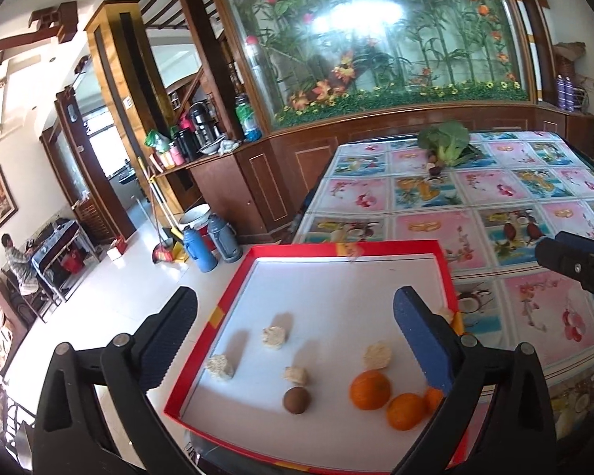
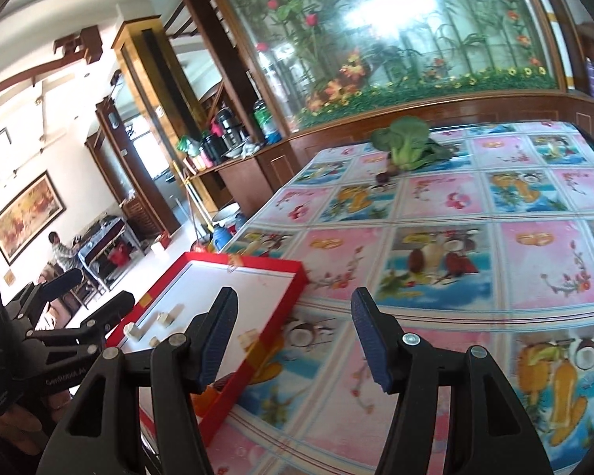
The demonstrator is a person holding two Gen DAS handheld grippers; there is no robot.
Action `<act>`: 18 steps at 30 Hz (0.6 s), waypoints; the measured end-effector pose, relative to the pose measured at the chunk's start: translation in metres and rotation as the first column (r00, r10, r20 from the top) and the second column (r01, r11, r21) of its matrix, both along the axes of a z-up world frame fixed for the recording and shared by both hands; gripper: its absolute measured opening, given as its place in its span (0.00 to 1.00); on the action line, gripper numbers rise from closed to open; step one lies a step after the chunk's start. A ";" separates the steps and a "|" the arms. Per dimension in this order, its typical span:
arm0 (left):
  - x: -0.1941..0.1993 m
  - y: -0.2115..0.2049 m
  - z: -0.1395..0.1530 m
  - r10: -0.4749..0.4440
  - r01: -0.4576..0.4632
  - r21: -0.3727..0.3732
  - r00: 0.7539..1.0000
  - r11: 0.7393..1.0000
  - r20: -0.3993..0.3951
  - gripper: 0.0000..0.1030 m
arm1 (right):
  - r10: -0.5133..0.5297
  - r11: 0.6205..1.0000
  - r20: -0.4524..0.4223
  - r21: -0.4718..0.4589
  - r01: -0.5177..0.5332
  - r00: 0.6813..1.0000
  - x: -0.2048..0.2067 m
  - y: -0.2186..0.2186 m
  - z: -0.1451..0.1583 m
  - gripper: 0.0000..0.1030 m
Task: Organize fruits
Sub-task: 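Move both open tools back over the red dates on the tablecloth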
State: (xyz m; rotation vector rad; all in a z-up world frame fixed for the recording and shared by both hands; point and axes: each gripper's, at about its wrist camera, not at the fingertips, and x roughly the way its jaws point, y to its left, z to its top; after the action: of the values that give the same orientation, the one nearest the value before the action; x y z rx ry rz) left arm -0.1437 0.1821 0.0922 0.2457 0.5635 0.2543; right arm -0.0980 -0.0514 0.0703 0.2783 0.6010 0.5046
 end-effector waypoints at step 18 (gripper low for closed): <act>0.023 -0.087 0.000 -0.159 0.161 0.056 0.987 0.985 -0.038 0.97 | -0.098 0.994 -0.014 0.046 0.099 0.995 0.011 -0.059 -0.001 0.58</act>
State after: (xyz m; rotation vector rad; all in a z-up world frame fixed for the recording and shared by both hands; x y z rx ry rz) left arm -0.1205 0.0953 0.0918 0.3513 0.5662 0.1114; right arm -0.0866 -0.1105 0.0691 0.3536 0.5842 0.4226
